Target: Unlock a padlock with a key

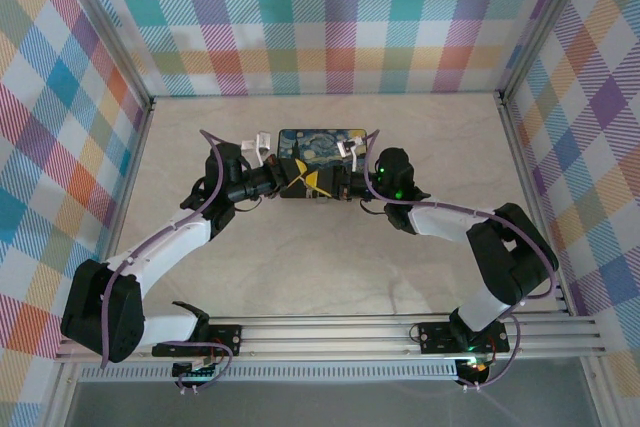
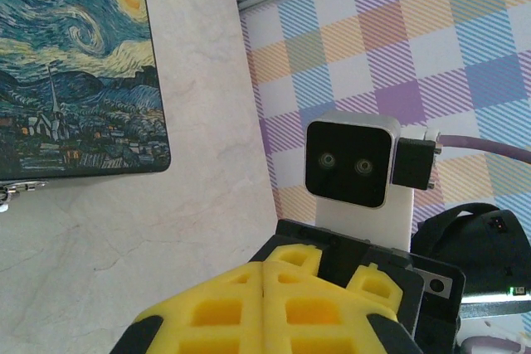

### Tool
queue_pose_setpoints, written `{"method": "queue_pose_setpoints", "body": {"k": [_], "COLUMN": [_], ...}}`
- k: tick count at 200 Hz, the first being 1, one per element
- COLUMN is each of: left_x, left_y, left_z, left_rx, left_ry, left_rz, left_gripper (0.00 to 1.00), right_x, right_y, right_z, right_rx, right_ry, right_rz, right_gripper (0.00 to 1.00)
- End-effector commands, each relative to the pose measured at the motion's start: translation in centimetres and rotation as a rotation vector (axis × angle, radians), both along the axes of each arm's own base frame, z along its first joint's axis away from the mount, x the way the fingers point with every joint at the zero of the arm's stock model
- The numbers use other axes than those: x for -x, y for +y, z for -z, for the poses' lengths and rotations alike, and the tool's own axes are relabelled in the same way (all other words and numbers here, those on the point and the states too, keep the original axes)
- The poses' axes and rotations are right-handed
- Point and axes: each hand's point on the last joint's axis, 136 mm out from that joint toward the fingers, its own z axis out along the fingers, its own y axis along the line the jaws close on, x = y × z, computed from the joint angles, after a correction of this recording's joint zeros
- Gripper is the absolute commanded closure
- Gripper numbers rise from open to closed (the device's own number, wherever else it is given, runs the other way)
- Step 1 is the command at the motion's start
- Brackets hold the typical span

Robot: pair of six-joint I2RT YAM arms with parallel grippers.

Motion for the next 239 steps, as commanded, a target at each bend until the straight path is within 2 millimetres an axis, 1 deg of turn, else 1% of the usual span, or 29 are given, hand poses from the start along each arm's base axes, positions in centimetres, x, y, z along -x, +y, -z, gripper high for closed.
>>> {"method": "queue_pose_setpoints", "body": {"k": [1, 21, 59, 93, 128, 170, 183, 186, 198, 212, 221, 239], "left_x": [0.0, -0.1, -0.2, -0.2, -0.3, -0.5, -0.5, -0.6, -0.7, -0.7, -0.7, -0.3], "left_y": [0.4, 0.4, 0.5, 0.5, 0.5, 0.5, 0.7, 0.8, 1.0, 1.3, 1.4, 0.8], "left_z": [-0.7, -0.7, -0.9, -0.9, -0.8, -0.7, -0.4, -0.2, 0.3, 0.4, 0.5, 0.8], "left_rx": [0.027, 0.032, 0.042, 0.043, 0.046, 0.044, 0.022, 0.014, -0.011, -0.016, -0.032, -0.069], "left_ry": [-0.034, -0.033, -0.038, -0.034, -0.033, -0.030, -0.024, -0.020, -0.006, -0.004, -0.002, 0.006], "left_rz": [-0.004, -0.007, -0.013, -0.014, -0.015, -0.019, -0.026, -0.030, -0.030, -0.019, -0.004, 0.064], "left_gripper": [1.00, 1.00, 1.00, 1.00, 1.00, 1.00, 1.00, 0.98, 0.83, 0.71, 0.66, 0.61], "right_x": [0.8, 0.7, 0.6, 0.4, 0.5, 0.6, 0.7, 0.7, 0.7, 0.9, 1.1, 1.3], "right_y": [0.4, 0.4, 0.5, 0.7, 0.8, 0.7, 0.6, 0.6, 0.5, 0.5, 0.3, 0.2], "right_z": [-0.6, -0.7, -0.2, -0.1, -0.8, -1.2, -1.2, -1.1, -0.7, -0.2, 0.0, 0.3], "right_rx": [-0.030, -0.032, -0.027, -0.036, -0.061, -0.088, -0.087, -0.084, -0.067, -0.034, -0.011, 0.027], "right_ry": [-0.029, -0.032, -0.022, -0.023, -0.045, -0.072, -0.077, -0.075, -0.068, -0.064, -0.067, -0.072], "right_rz": [-0.045, -0.052, -0.051, -0.054, -0.062, -0.059, -0.055, -0.053, -0.051, -0.055, -0.058, -0.067], "right_gripper": [0.79, 0.79, 0.80, 0.86, 0.94, 0.99, 0.99, 0.99, 0.99, 1.00, 1.00, 0.99]}}
